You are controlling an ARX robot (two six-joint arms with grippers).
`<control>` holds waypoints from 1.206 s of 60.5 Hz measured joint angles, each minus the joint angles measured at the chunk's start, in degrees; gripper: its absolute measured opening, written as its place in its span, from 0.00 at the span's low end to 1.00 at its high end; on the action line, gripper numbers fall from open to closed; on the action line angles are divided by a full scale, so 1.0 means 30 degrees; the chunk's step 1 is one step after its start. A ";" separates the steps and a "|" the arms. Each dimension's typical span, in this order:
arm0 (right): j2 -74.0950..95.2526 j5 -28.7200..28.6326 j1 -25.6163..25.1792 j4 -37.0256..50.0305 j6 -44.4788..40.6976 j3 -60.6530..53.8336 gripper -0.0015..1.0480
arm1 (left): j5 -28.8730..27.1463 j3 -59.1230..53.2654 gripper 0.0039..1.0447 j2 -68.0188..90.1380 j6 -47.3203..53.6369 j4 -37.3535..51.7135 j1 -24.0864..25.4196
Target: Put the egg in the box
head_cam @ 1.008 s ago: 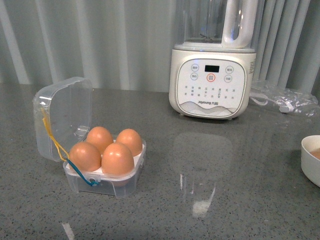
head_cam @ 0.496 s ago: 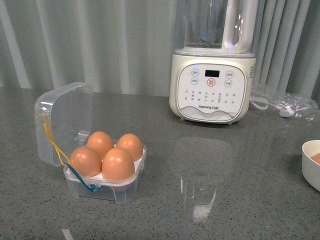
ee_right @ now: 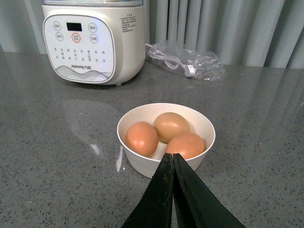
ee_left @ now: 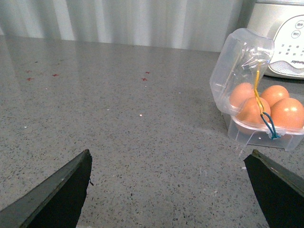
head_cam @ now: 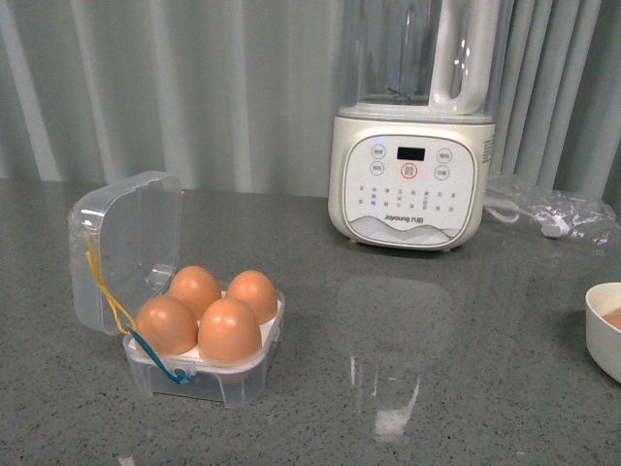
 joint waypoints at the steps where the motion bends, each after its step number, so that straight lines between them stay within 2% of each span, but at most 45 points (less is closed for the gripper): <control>1: -0.0182 0.0000 -0.0007 -0.0131 0.0000 -0.0036 0.03 | -0.0007 0.0000 0.94 0.0000 0.0000 0.0000 0.0000; 12: -0.1392 -0.0007 -0.0007 -0.0328 -0.0007 -0.0874 0.03 | -0.0007 0.0000 0.94 0.0000 0.0000 0.0000 0.0000; 61: -0.6907 -0.0015 -0.0007 -0.5719 0.0000 -0.0874 0.03 | 0.0000 0.0000 0.94 -0.0007 0.0000 0.0000 0.0000; 67: -0.9216 -0.0029 -0.0007 -0.8750 -0.0007 -0.0867 0.03 | -0.0015 0.0000 0.94 -0.0015 0.0000 0.0000 0.0000; 73: -1.0142 -0.0029 -0.0015 -0.8998 -0.0007 -0.0867 0.03 | -0.0007 0.0000 0.94 -0.0007 0.0000 0.0000 0.0000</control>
